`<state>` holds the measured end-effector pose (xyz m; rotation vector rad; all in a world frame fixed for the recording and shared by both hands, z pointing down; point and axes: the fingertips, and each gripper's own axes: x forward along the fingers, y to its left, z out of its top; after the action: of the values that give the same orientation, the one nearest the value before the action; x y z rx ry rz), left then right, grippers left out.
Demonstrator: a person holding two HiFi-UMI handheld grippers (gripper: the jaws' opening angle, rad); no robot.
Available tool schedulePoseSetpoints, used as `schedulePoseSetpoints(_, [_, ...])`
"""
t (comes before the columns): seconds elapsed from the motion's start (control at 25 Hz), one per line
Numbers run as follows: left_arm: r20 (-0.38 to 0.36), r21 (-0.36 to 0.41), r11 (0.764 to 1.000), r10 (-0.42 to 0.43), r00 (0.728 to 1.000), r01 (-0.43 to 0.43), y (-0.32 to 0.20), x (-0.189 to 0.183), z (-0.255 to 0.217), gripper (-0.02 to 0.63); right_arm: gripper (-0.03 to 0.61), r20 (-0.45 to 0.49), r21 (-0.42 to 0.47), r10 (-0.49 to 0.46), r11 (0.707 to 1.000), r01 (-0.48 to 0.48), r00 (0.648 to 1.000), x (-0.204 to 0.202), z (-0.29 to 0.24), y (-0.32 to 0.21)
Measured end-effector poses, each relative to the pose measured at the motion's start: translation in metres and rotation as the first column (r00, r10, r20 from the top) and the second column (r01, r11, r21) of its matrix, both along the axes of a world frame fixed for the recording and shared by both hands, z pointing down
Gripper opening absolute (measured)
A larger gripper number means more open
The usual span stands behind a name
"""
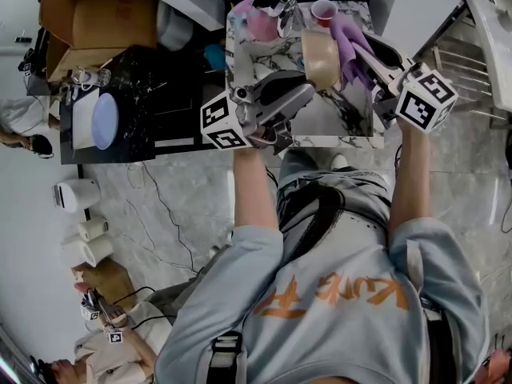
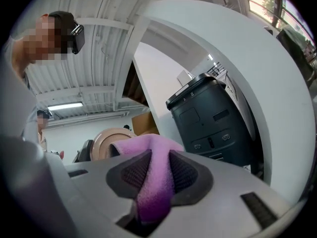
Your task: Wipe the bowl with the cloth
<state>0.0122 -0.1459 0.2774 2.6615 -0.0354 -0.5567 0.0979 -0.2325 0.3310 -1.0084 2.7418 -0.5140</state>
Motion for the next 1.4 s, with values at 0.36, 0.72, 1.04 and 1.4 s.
schedulePoseSetpoints(0.36, [0.022, -0.044, 0.992, -0.119, 0.993, 0.120, -0.018, -0.006, 0.005, 0.029, 0.124, -0.087, -0.075, -0.070, 0.995, 0.064, 0.994, -0.021, 0.022, 0.005])
schedulePoseSetpoints(0.72, [0.168, -0.044, 0.972, -0.219, 0.961, 0.229, -0.026, -0.030, 0.025, 0.029, 0.124, -0.227, -0.167, -0.073, 0.985, 0.035, 0.971, -0.023, 0.054, 0.005])
schedulePoseSetpoints(1.04, [0.416, -0.045, 0.954, -0.252, 0.874, 0.297, -0.031, -0.043, 0.067, 0.028, 0.124, -0.283, -0.235, 0.088, 0.959, -0.158, 0.955, 0.005, 0.077, -0.013])
schedulePoseSetpoints(1.4, [0.808, -0.088, 0.902, -0.184, 0.560, 0.424, -0.050, -0.053, 0.158, 0.028, 0.124, -0.273, -0.250, 0.113, 0.951, -0.184, 0.955, 0.008, 0.083, -0.018])
